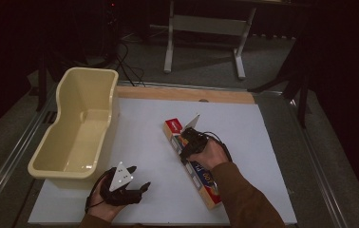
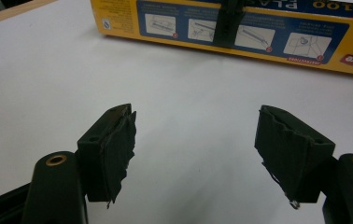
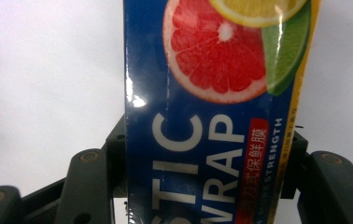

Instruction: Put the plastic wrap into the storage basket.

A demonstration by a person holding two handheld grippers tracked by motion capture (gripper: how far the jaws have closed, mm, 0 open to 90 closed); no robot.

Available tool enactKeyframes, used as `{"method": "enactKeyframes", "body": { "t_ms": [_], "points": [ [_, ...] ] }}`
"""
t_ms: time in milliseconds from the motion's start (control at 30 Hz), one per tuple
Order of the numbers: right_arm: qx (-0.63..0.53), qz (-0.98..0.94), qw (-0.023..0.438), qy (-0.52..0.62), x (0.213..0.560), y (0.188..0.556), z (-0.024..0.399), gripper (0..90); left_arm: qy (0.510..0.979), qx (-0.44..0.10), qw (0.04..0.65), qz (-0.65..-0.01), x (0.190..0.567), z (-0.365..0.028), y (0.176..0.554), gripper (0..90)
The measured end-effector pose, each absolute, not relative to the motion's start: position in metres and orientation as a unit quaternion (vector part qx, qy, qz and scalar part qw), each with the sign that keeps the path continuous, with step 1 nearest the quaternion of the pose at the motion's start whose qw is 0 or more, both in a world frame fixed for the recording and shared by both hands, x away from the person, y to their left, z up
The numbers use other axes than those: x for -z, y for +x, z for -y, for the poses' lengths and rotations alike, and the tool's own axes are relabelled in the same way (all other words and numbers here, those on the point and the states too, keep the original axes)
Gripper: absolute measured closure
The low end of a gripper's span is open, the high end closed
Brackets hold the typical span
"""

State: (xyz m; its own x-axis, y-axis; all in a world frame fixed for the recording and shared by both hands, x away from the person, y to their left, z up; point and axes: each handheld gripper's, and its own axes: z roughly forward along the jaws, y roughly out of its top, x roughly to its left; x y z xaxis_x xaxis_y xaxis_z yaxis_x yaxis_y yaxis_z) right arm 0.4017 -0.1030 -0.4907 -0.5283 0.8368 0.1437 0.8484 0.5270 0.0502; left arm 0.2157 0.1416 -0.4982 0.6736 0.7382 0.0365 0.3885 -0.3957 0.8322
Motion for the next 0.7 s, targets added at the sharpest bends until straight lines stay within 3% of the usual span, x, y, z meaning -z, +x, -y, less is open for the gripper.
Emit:
{"method": "enactKeyframes", "body": {
  "t_ms": [700],
  "points": [
    [0.221, 0.826, 0.161, -0.493, 0.433, 0.401, 0.100, 41.1, 0.800, -0.215, 0.431, -0.359, 0.497, -0.145, 0.216, 28.0]
  ]
}}
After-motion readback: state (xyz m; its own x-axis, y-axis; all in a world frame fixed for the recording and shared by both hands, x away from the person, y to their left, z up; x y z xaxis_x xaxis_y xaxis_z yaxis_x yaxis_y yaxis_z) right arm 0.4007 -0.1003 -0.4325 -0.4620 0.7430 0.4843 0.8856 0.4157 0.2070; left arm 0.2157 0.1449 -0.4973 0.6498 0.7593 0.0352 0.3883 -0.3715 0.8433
